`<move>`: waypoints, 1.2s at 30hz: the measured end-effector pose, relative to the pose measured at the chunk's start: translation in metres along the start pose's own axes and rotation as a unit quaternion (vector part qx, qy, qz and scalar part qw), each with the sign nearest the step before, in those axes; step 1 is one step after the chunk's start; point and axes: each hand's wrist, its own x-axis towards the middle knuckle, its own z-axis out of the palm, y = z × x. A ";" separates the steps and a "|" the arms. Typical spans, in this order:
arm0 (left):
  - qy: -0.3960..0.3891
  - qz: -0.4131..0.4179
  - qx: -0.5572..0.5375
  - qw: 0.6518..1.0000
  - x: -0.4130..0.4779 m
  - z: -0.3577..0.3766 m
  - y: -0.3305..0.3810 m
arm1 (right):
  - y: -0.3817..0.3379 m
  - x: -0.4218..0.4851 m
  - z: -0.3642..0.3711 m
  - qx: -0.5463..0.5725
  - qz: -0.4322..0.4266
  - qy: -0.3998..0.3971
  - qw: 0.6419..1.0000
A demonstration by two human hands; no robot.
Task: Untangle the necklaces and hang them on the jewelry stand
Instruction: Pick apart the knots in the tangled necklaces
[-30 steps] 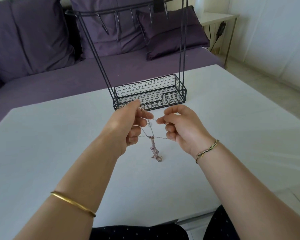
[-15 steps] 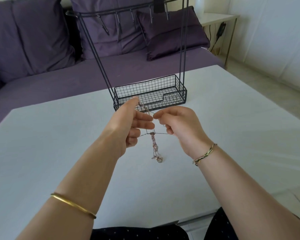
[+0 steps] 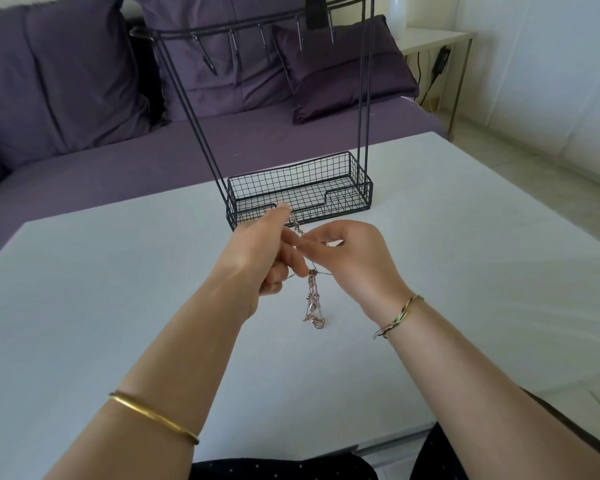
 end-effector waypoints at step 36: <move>0.020 -0.028 -0.142 0.989 0.005 0.001 0.001 | -0.013 0.000 -0.003 0.333 0.261 -0.070 0.903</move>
